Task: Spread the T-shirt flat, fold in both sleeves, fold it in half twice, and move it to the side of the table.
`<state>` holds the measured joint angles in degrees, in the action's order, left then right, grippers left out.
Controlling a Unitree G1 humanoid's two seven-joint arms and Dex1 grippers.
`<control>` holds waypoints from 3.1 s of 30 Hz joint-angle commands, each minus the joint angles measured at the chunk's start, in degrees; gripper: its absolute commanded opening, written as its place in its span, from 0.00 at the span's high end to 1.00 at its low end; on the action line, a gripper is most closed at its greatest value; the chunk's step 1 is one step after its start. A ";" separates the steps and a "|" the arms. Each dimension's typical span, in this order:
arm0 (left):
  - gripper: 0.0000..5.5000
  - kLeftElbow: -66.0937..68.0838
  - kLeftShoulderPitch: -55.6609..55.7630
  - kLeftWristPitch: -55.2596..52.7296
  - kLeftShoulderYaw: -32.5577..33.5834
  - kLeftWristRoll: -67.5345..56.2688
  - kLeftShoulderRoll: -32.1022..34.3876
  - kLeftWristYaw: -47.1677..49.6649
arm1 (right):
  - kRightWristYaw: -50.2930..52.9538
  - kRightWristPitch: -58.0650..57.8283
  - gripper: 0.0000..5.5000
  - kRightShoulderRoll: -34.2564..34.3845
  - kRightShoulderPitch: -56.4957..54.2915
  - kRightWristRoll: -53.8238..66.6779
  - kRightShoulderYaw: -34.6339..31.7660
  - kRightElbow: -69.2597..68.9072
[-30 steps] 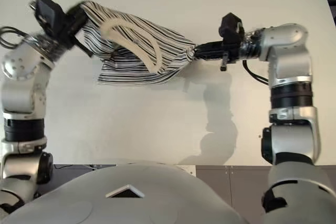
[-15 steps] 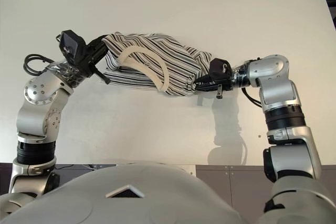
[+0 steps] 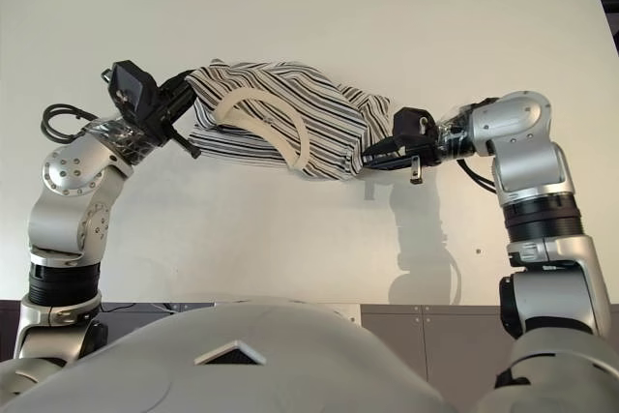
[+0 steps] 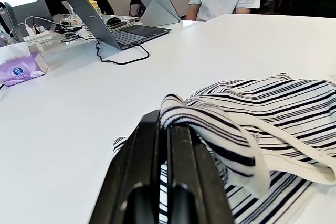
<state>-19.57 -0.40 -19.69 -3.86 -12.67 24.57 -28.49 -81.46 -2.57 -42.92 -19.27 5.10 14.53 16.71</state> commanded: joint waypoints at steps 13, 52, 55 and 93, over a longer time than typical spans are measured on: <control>0.98 0.20 1.46 -1.83 2.42 -0.95 1.16 -0.82 | 4.86 -1.47 0.97 3.02 0.66 2.44 -1.40 -1.95; 0.98 96.20 85.28 29.43 -0.68 22.59 10.96 -3.03 | 56.00 2.05 0.97 19.44 -70.46 -6.61 -17.78 60.93; 0.98 96.57 88.45 30.29 -0.07 23.73 12.19 -2.55 | 56.59 2.34 0.97 18.20 -71.98 -7.05 -19.30 60.99; 0.98 -20.11 -19.47 0.75 1.73 -15.25 25.66 -33.07 | -9.33 -14.10 0.97 -20.85 15.04 19.07 -10.87 -26.09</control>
<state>-43.11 -14.79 -26.91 2.77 -36.77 50.11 -59.96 -91.32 -21.22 -63.63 -8.38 28.29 1.66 -8.59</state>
